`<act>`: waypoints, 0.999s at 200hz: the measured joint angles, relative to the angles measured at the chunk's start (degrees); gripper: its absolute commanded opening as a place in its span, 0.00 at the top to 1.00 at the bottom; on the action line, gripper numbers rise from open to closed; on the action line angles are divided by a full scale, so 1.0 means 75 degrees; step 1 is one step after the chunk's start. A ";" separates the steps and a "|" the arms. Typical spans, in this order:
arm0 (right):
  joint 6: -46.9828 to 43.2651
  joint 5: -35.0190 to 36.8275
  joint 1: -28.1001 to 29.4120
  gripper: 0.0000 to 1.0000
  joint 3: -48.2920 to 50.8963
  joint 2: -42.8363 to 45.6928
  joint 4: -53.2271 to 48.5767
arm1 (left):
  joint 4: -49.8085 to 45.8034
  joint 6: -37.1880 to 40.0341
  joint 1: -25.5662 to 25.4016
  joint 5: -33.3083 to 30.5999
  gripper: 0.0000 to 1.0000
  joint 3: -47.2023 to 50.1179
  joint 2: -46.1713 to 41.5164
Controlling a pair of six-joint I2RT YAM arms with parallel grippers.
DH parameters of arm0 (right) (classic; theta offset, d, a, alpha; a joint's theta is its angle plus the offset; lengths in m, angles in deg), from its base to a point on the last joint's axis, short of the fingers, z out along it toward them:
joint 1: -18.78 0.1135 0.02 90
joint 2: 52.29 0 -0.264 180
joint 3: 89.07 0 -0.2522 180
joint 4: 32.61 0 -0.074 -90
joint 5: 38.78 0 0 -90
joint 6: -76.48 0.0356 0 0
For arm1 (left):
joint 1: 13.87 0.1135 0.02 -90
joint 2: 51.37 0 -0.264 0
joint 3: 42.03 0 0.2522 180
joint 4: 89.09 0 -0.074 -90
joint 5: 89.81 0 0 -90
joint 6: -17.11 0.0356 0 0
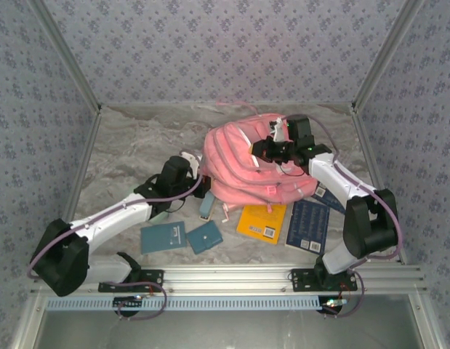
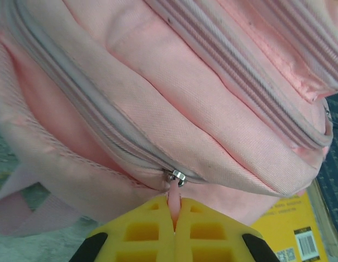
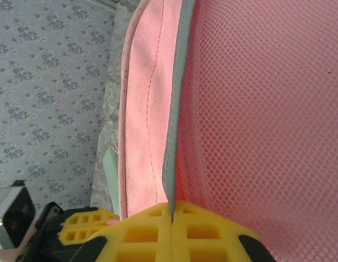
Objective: Pack the student bag
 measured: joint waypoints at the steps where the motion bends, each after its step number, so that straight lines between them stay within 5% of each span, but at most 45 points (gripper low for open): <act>1: -0.0006 0.0000 0.0000 1.00 0.0000 0.0006 -0.0003 | -0.0003 0.0006 0.0000 -0.0017 1.00 0.0000 -0.0012; 89: -0.0495 0.0560 0.0035 1.00 -0.0137 0.0146 -0.0723 | -0.0114 0.0271 -0.0009 -0.1326 1.00 0.0012 -0.0329; 106: -0.0664 0.0930 0.0108 0.68 -0.0309 0.0204 -0.1040 | -0.0079 0.0271 -0.0006 -0.1323 1.00 -0.0026 -0.0187; 124: -0.0903 0.1443 0.0160 0.50 -0.0673 0.0239 -0.1565 | -0.0076 0.0268 0.0023 -0.1317 1.00 -0.0122 -0.0017; 200: -0.1708 0.3465 0.1300 0.42 -0.0962 0.2122 -0.2757 | 0.0099 0.0230 0.0102 -0.0224 1.00 -0.0125 -0.0195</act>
